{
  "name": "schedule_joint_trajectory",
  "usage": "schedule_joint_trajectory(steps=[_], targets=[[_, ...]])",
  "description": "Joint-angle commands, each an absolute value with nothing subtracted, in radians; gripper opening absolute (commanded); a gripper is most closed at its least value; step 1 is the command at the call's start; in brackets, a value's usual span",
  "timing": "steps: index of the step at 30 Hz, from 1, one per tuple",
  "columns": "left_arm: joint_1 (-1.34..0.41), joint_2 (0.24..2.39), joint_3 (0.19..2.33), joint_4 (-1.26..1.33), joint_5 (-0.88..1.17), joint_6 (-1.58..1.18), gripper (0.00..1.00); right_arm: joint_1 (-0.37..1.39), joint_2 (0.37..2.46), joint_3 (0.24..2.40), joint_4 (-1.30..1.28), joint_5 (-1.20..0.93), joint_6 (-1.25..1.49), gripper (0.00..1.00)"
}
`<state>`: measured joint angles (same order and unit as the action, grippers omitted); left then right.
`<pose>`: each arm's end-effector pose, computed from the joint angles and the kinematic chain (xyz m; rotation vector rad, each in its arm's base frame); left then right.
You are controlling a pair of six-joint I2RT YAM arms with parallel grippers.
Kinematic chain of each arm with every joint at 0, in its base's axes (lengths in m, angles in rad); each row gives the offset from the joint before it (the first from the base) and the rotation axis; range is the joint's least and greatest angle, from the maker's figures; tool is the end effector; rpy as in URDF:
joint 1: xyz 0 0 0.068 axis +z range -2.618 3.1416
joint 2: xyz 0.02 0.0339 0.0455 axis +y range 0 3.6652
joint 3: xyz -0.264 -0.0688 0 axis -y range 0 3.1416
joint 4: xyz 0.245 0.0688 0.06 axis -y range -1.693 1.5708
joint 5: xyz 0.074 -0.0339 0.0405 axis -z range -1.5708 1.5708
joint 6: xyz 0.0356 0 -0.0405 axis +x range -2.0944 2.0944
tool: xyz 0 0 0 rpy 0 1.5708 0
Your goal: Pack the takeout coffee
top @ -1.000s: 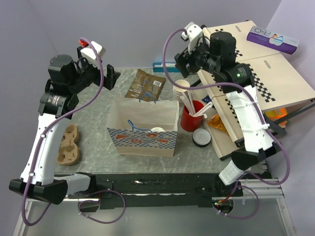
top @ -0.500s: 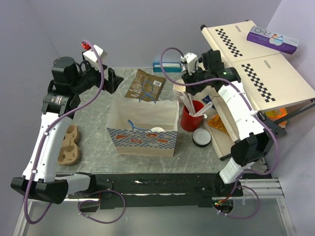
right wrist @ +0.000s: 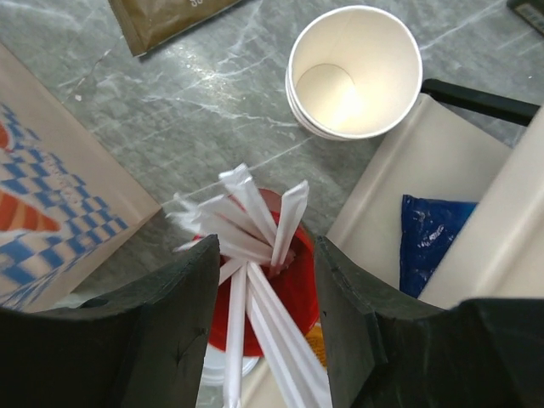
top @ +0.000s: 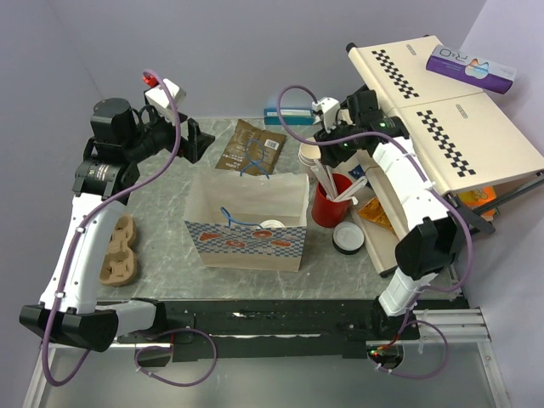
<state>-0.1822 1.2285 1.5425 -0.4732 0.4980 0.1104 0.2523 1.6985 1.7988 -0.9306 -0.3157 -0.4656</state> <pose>0.2426 -0.0620 0.4782 0.6105 1.6234 -0.4826 0.3499 0.1016 0.3800 -0.9660 2.1593 0.2761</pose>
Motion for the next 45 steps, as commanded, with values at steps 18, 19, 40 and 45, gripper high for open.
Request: schedule_joint_trajectory(steps=[18,19,40,45], targets=[[-0.167,1.246,1.555,-0.449,0.526,0.095,0.97,0.248,1.818,1.839,-0.839,-0.271,-0.433,0.40],[-0.166,1.249,1.554,-0.449,0.526,0.095,0.97,0.249,1.818,1.838,-0.835,-0.270,-0.430,0.38],[-0.163,1.315,1.583,-0.426,0.569,0.069,0.97,0.253,1.427,1.942,-0.888,-0.317,-0.367,0.00],[-0.163,1.328,1.618,-0.440,0.557,0.087,0.98,0.255,1.321,2.035,-0.812,-0.565,-0.241,0.00]])
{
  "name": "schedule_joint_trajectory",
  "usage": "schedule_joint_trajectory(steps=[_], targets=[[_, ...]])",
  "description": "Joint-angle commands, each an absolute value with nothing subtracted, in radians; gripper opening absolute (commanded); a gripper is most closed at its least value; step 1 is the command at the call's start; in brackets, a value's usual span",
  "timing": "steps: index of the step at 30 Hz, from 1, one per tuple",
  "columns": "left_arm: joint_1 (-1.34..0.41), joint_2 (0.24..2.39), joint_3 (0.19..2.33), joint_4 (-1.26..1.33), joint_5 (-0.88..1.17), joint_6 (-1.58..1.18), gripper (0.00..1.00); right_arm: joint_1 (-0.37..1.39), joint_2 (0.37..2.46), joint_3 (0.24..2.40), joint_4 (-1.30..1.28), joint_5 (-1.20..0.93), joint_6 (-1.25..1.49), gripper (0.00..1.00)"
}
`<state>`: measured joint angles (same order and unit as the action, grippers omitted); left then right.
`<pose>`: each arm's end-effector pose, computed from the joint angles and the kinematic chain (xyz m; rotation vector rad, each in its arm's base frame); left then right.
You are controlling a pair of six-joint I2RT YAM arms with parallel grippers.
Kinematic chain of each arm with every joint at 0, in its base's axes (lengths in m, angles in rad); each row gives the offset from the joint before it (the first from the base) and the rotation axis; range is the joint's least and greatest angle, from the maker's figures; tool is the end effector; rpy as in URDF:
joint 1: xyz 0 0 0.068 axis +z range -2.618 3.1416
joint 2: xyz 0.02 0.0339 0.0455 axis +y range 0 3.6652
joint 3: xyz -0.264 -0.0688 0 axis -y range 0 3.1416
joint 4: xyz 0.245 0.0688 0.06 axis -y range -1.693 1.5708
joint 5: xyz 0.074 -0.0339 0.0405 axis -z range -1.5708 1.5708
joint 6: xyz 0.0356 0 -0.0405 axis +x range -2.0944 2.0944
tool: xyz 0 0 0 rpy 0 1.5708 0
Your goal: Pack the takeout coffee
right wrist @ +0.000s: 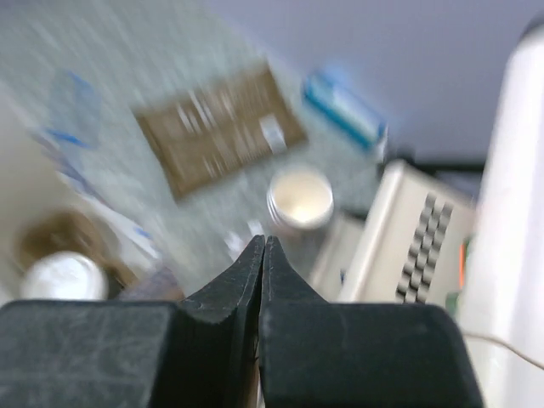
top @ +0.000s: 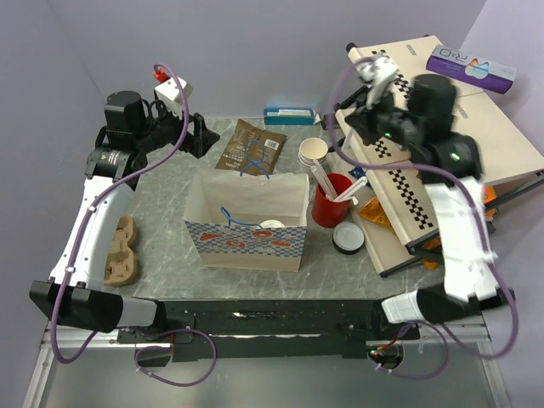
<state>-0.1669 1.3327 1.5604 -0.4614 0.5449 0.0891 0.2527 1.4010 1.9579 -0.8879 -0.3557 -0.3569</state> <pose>0.2775 -0.0655 0.4596 0.6101 1.6965 -0.5456 0.2421 0.0753 0.5192 -0.7916 1.7152 0.2667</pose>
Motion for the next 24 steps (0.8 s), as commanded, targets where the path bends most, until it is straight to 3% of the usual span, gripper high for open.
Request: schedule_joint_trajectory(steps=[1,7,12,18,19,20,24], targets=[[-0.163,1.328,1.620,-0.442,0.555,0.087,0.98,0.255,1.315,2.045,-0.798,-0.604,-0.189,0.00],[-0.163,1.316,1.617,-0.440,0.531,0.107,0.98,0.346,1.368,2.140,-0.773,-0.755,-0.071,0.00],[-0.161,1.298,1.609,-0.443,0.479,0.132,0.98,0.555,1.449,2.115,-0.740,-0.727,-0.129,0.00],[-0.138,1.287,1.628,-0.425,0.273,0.123,0.99,0.710,1.609,2.121,-0.704,-0.690,-0.218,0.00],[-0.134,1.287,1.631,-0.425,0.255,0.123,0.99,0.741,1.655,2.132,-0.710,-0.696,-0.227,0.06],[-0.130,1.284,1.637,-0.425,0.253,0.123,0.99,0.753,1.679,2.146,-0.733,-0.698,-0.232,0.31],[-0.123,1.263,1.629,-0.433,0.278,0.126,0.99,0.761,1.784,2.284,-0.801,-0.693,-0.176,0.59]])
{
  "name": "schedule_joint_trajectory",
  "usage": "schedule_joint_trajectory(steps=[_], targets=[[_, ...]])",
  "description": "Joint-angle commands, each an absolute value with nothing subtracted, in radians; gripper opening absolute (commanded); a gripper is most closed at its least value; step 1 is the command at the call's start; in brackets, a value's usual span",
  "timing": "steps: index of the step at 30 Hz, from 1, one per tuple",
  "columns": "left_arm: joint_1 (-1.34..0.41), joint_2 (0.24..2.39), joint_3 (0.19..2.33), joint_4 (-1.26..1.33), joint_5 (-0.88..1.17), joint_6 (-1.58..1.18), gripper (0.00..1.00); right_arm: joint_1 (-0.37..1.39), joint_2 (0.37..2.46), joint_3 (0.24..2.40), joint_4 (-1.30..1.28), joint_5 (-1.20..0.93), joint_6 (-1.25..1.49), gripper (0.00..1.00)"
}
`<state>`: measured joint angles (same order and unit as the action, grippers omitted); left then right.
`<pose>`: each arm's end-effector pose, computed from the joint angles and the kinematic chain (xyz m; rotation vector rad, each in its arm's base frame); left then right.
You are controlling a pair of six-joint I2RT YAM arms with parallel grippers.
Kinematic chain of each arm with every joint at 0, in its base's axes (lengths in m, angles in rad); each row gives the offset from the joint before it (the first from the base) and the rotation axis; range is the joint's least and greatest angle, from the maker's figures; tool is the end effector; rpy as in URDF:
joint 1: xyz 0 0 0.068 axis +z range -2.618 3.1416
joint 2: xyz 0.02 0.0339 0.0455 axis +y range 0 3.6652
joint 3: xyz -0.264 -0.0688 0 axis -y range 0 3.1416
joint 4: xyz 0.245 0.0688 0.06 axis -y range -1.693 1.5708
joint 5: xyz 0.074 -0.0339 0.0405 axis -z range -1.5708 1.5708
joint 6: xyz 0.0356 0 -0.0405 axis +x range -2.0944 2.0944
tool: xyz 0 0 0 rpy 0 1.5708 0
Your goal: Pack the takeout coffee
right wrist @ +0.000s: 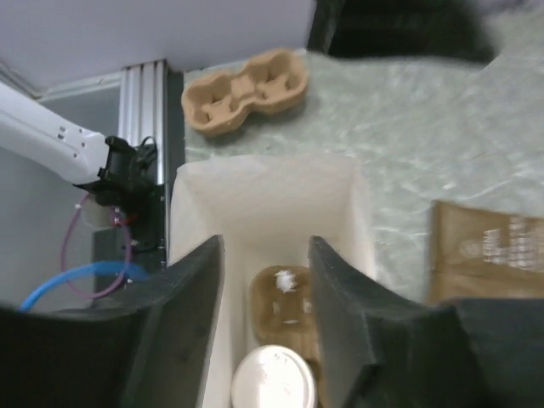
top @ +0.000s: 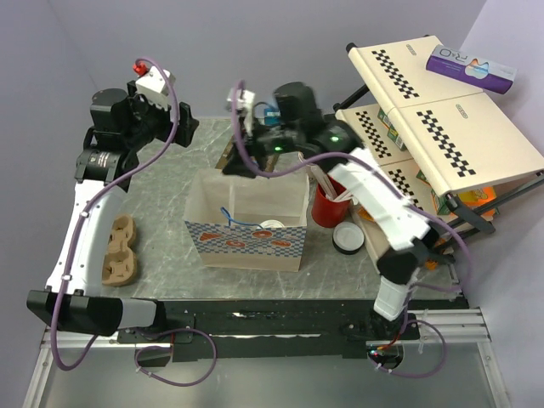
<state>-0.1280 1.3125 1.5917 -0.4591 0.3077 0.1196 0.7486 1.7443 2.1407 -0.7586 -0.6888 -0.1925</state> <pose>0.2741 -0.0461 0.4746 0.4372 1.6946 -0.2752 0.2508 0.2639 0.4875 -1.2981 1.5001 1.0291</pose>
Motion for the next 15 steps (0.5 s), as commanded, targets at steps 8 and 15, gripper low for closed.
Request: schedule_joint_trajectory(steps=[8,15], targets=[[-0.118,1.244,1.565,-0.425,0.347,0.094,0.99,0.744,1.582,2.120,-0.693,-0.399,-0.207,0.99],[-0.080,1.261,1.502,-0.365,0.373,-0.057,0.99,0.745,1.459,1.916,-0.591,0.205,-0.264,1.00]])
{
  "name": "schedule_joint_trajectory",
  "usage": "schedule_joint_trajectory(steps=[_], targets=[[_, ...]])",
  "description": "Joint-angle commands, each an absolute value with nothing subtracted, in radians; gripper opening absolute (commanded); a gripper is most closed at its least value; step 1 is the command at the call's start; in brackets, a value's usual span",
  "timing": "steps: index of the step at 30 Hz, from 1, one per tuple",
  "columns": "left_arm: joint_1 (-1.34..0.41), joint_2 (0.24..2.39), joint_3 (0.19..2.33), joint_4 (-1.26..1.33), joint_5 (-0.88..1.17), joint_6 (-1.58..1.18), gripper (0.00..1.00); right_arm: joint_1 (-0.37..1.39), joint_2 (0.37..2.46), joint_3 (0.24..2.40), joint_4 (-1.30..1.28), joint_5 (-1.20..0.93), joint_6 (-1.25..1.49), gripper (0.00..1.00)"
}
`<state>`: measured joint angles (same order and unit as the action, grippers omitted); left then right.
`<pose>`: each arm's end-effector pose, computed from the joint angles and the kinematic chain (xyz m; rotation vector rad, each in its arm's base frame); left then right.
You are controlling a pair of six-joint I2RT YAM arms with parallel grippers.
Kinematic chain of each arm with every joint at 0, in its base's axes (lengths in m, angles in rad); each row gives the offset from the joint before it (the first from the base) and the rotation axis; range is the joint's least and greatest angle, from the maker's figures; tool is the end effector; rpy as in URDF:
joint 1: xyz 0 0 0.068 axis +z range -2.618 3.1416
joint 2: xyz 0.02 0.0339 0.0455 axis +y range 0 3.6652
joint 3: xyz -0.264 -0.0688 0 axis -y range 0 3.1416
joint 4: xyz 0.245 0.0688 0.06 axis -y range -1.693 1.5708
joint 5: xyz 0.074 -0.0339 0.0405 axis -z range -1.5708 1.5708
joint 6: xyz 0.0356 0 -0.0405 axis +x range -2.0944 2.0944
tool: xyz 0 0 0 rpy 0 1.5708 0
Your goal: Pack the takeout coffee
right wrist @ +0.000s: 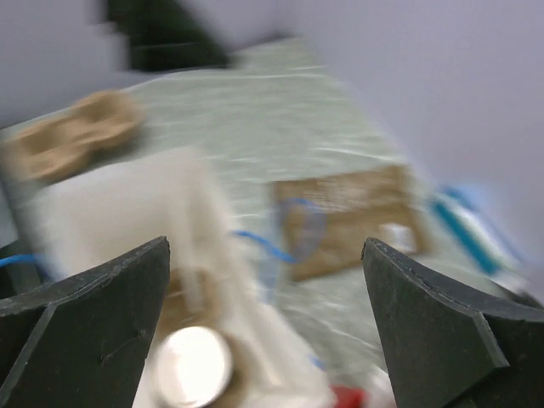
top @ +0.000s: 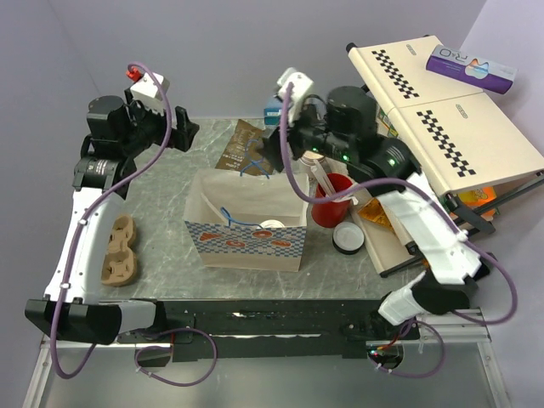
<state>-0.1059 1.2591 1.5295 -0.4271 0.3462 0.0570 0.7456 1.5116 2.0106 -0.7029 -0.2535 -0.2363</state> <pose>0.2625 -0.0401 0.4713 0.3939 1.6842 -0.3347 0.2121 0.2081 0.5250 -1.0116 1.4967 0.5902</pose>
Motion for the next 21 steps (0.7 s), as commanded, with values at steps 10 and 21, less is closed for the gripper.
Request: schedule_joint_trajectory(steps=[10,21], targets=[[-0.017,1.315,1.518,-0.339,0.382,-0.109,0.99,0.745,1.356,1.752,-0.491,0.515,-0.345,1.00],[0.025,1.456,1.781,-0.377,0.353,-0.098,0.99,0.730,1.491,1.971,-0.575,0.594,-0.305,1.00]])
